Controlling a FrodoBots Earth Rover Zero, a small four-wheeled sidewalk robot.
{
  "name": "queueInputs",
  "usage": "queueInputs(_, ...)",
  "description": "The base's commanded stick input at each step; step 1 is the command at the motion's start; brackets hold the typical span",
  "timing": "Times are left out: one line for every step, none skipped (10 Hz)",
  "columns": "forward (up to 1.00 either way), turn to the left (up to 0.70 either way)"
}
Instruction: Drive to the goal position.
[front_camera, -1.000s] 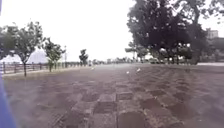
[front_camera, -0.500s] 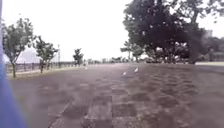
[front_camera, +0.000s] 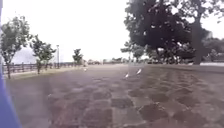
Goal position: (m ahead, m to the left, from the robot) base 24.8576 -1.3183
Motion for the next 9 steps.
queueInputs(1.00,0.00)
queueInputs(1.00,0.23)
queueInputs(1.00,0.37)
queueInputs(1.00,0.36)
queueInputs(1.00,0.02)
queueInputs(1.00,0.00)
queueInputs(1.00,0.00)
queueInputs(1.00,0.00)
queueInputs(1.00,0.00)
